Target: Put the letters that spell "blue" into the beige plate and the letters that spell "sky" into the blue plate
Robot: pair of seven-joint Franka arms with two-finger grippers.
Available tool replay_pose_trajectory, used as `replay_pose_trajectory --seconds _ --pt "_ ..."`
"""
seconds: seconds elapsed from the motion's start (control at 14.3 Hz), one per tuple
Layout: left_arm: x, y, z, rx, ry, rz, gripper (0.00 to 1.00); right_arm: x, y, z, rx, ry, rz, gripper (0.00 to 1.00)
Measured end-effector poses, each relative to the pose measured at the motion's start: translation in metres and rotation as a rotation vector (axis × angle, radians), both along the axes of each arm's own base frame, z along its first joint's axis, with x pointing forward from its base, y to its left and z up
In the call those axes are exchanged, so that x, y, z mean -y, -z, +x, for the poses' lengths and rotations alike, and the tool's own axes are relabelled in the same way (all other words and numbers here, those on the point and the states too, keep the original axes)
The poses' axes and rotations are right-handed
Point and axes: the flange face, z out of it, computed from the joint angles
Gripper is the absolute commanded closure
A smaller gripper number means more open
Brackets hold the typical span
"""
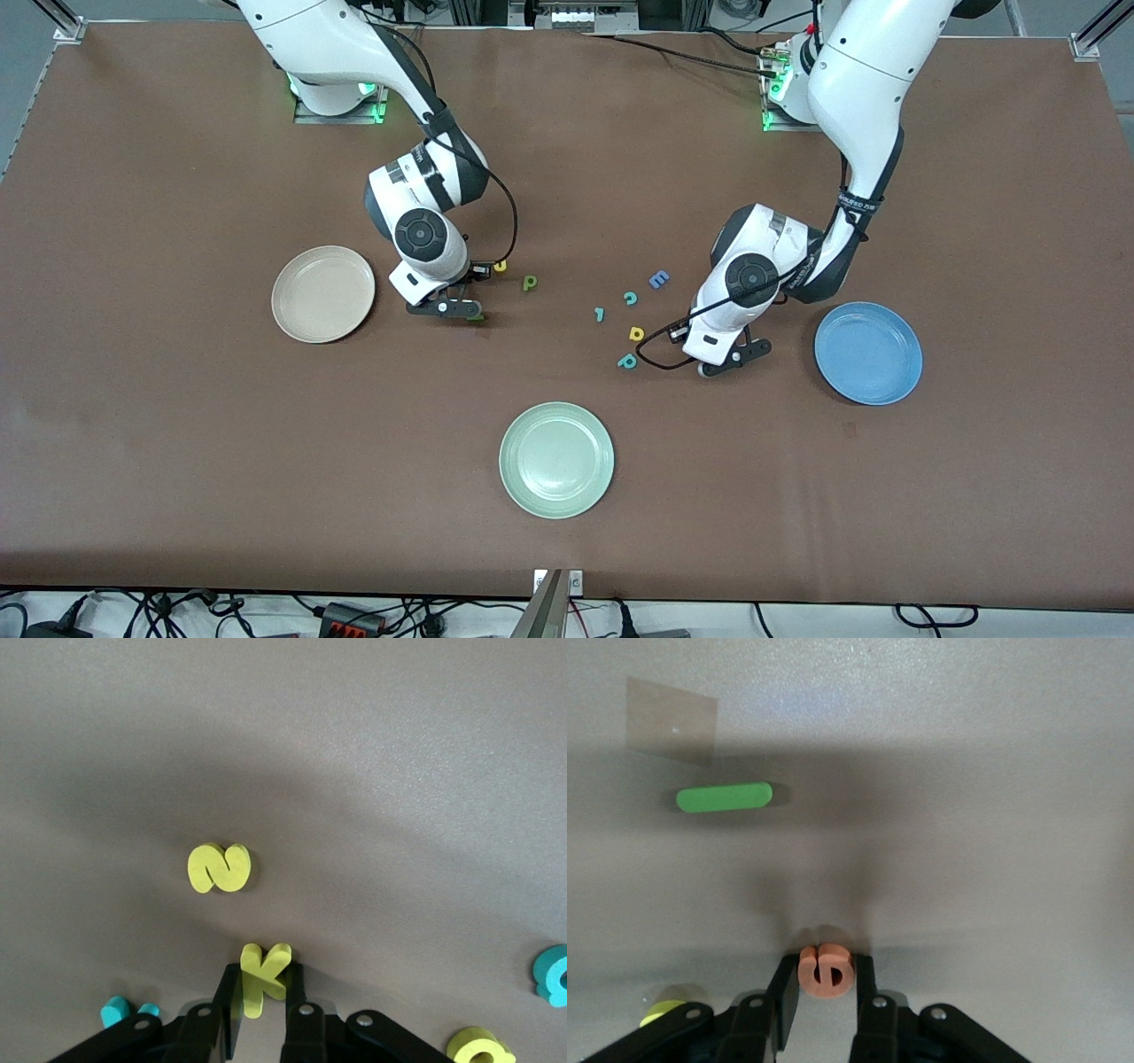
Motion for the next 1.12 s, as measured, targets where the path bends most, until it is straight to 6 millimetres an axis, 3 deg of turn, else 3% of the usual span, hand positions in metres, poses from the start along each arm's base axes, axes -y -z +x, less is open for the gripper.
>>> replay_pose_trajectory --seconds 0.28,0.49,0.63,0.77,0.91,1.12 --pt "-0.003 -0.003 0.001 -0.015 0.006 0.008 0.97 0.003 -0.003 0.005 0.009 0.008 0.001 0.83" --pt "-0.017 -0.031 0.009 -0.049 0.034 0.030 0.97 0.023 -0.033 0.031 0.014 0.052 0.001 0.84" --pt "-0.052 -0.059 0.021 -0.069 0.095 0.029 0.97 0.066 -0.058 0.055 -0.035 0.072 -0.003 0.84" --pt "-0.099 -0.081 0.033 -0.088 0.160 0.017 0.97 0.124 -0.070 0.075 -0.066 0.076 0.015 0.84" --pt "-0.148 -0.089 0.041 -0.105 0.220 -0.003 0.96 0.176 -0.068 0.086 -0.102 0.083 0.031 0.83" --pt "-0.216 -0.080 0.046 -0.123 0.344 -0.049 0.96 0.223 -0.048 0.079 -0.153 0.080 0.045 0.81"
